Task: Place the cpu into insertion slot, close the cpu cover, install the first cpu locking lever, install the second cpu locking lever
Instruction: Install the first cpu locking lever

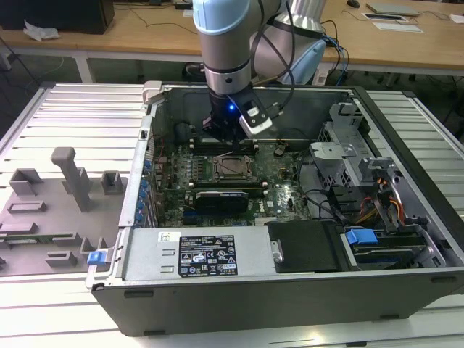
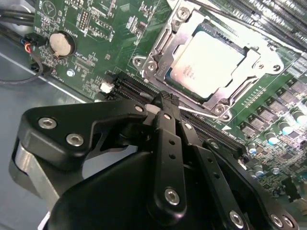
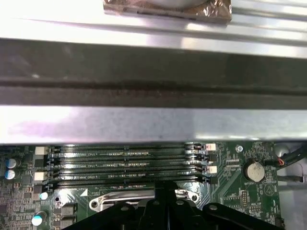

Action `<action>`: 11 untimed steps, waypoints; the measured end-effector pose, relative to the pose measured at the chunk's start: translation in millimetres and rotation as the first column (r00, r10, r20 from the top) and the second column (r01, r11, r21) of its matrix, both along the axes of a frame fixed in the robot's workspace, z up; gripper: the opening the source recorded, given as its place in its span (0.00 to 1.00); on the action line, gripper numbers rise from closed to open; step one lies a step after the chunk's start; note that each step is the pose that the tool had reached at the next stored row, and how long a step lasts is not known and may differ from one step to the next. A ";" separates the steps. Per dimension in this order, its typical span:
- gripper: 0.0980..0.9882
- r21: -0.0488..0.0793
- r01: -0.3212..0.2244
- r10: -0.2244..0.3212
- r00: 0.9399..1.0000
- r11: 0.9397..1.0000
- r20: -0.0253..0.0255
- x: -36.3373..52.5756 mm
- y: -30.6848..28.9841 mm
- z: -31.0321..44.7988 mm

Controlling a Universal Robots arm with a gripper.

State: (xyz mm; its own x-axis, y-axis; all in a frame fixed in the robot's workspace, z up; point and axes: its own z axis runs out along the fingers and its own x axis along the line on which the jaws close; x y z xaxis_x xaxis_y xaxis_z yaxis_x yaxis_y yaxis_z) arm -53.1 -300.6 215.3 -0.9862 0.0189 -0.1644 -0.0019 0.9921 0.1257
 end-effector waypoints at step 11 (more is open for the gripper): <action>0.01 -0.001 0.002 -0.002 1.000 1.000 0.015 -1.7 4.3 -3.3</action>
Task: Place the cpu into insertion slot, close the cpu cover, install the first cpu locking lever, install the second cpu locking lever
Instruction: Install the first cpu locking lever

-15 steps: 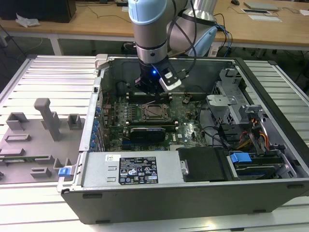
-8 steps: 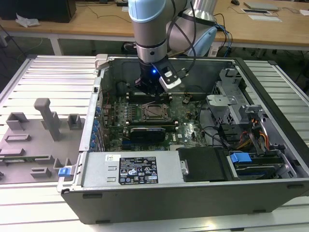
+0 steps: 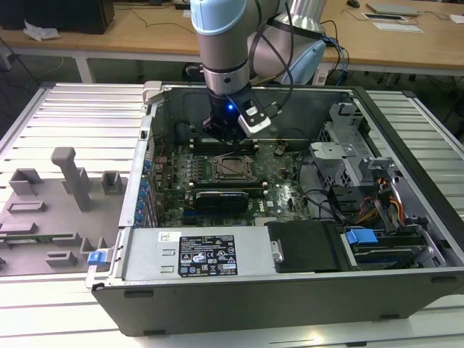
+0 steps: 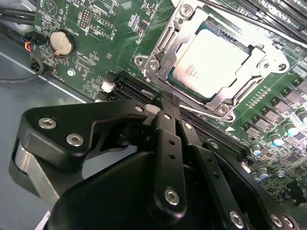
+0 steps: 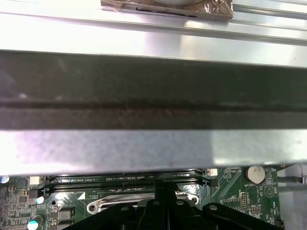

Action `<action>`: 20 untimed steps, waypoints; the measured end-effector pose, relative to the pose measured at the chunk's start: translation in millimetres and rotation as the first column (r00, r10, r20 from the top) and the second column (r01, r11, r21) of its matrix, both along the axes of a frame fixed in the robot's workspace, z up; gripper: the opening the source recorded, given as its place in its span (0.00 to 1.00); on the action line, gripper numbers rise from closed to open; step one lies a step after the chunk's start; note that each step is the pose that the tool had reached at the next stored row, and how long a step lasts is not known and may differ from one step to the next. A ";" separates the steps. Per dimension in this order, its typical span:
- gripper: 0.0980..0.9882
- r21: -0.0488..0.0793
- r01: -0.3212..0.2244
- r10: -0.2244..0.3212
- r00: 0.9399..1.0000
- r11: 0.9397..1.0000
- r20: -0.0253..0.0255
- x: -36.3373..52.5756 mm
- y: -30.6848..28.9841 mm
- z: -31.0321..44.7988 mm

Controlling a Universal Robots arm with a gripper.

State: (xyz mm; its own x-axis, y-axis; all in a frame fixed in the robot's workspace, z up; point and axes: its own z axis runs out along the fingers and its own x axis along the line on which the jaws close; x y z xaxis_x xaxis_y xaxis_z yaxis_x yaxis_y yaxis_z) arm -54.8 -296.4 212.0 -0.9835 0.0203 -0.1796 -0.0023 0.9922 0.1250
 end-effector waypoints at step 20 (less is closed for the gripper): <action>0.01 0.009 0.094 -0.094 0.995 0.995 0.020 -6.5 3.6 -5.1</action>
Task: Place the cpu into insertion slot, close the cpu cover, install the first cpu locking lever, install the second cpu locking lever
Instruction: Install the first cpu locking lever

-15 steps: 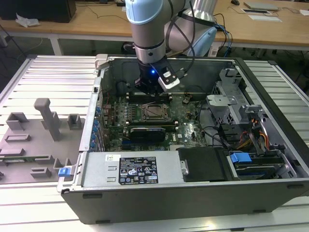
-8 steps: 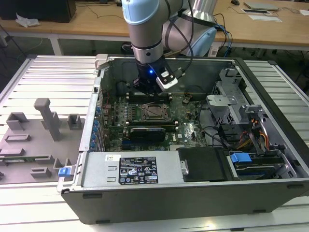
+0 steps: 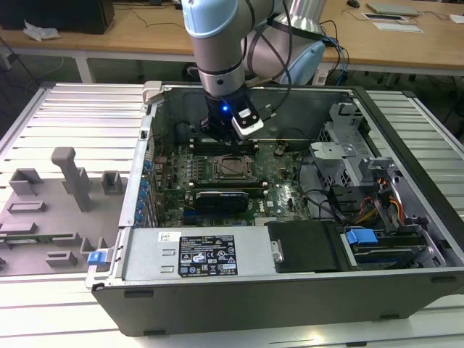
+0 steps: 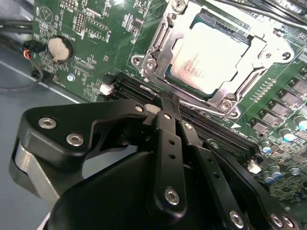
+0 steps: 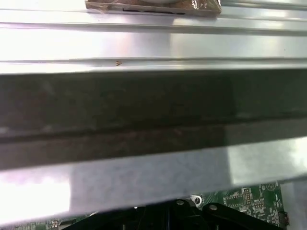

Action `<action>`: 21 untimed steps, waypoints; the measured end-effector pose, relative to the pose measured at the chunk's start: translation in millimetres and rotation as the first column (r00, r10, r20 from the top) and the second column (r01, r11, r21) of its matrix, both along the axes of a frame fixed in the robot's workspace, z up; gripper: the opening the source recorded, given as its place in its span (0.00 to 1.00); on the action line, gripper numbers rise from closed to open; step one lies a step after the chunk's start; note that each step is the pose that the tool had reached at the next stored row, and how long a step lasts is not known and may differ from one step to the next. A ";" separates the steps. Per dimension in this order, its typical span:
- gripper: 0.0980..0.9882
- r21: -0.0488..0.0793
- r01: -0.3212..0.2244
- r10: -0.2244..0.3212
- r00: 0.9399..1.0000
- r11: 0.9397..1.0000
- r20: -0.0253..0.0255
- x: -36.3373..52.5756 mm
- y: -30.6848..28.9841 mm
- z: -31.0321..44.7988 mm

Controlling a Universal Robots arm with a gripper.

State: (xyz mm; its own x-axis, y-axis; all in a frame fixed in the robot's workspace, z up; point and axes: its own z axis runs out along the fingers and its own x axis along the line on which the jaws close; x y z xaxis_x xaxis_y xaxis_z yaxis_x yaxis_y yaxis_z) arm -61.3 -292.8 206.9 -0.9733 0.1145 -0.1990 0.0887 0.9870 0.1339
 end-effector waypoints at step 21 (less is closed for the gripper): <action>0.01 -0.005 0.142 -0.142 0.990 0.990 0.001 0.0 6.4 -4.2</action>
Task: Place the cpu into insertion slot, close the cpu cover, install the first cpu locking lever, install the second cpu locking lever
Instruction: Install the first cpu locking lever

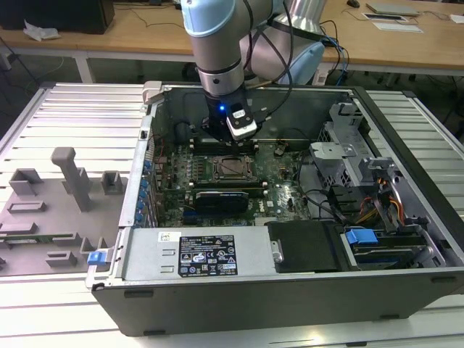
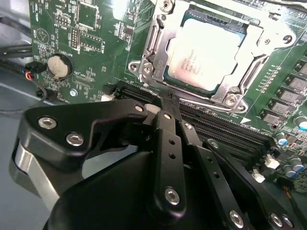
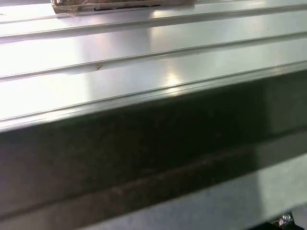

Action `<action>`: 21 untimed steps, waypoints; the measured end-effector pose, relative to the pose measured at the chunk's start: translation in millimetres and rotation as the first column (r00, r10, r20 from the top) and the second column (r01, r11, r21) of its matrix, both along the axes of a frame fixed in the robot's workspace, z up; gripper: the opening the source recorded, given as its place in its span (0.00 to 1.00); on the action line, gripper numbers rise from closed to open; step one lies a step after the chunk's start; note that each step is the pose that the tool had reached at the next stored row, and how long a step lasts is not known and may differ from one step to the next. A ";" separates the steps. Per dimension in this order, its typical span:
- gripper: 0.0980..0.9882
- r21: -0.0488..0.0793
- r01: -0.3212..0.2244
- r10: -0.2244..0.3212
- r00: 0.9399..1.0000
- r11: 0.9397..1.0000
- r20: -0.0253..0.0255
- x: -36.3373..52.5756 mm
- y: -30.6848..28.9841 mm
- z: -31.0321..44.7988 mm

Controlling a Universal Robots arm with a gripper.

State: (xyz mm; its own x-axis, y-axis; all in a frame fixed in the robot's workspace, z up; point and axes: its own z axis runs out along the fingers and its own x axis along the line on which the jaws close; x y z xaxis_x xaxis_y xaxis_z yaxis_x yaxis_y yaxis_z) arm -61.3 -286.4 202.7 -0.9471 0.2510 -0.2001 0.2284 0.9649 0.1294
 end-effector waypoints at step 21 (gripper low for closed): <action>0.01 -0.001 0.043 -0.043 0.999 0.999 0.000 2.1 0.0 -4.7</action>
